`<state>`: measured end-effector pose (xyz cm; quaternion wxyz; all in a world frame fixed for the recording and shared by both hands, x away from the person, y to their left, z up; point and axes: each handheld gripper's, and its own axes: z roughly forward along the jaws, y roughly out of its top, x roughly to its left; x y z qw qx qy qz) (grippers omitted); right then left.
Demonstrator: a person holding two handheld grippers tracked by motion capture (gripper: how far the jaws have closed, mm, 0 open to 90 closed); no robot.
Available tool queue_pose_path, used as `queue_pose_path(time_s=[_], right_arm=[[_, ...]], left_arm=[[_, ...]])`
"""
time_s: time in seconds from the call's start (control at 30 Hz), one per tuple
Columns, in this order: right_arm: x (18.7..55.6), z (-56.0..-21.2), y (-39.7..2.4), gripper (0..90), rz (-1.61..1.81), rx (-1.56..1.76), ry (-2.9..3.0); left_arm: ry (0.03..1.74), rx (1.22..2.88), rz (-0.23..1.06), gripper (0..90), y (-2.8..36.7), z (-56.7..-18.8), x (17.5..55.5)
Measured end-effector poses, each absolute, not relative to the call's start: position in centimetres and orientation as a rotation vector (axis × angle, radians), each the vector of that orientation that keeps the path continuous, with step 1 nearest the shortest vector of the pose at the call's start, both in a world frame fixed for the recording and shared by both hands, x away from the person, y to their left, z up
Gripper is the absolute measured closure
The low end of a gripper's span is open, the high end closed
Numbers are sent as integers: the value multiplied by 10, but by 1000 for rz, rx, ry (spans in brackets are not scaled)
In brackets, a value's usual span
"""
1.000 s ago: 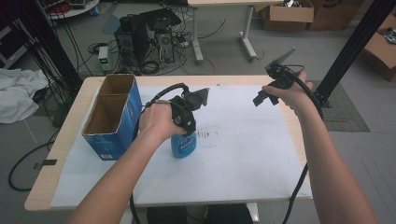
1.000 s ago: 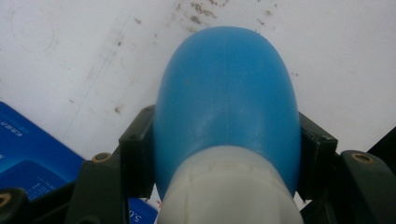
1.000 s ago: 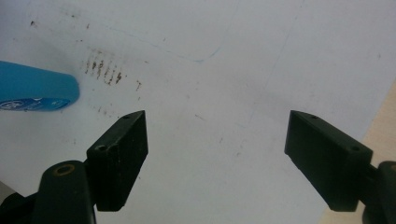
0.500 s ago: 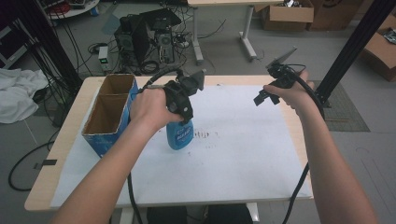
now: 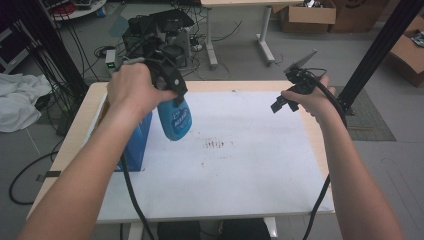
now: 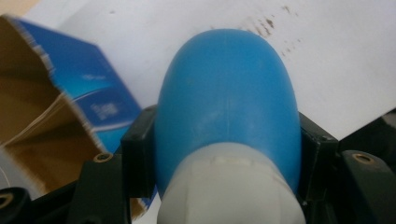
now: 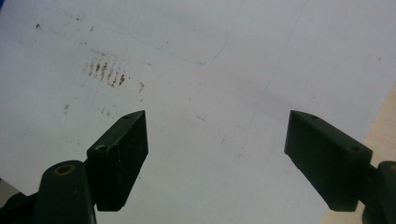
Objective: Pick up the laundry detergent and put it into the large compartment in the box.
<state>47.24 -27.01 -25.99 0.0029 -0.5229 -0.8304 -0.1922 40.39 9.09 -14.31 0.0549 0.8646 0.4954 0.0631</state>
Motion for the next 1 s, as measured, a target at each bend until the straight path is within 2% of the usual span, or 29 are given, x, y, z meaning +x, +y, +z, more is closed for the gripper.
queue_pose_path(time_s=[0.23,0.27,0.5,0.83,1.0], right_arm=[[473,-259,-271,217,-601,-1648,-2603],[472,-259,-271,217,-603,-1644,-2606],[473,-259,-272,216,-608,-1644,-2598],[473,-259,-274,216,-614,-1643,-2593],[473,-259,-274,216,-619,-1638,-2592]], left_arm=[[1667,2516,227,385,125,-122,407],[1744,2446,258,385,138,-118,407],[1932,2299,276,385,183,-103,407],[2143,2160,325,386,224,-101,404],[2181,2117,316,385,237,-105,404]])
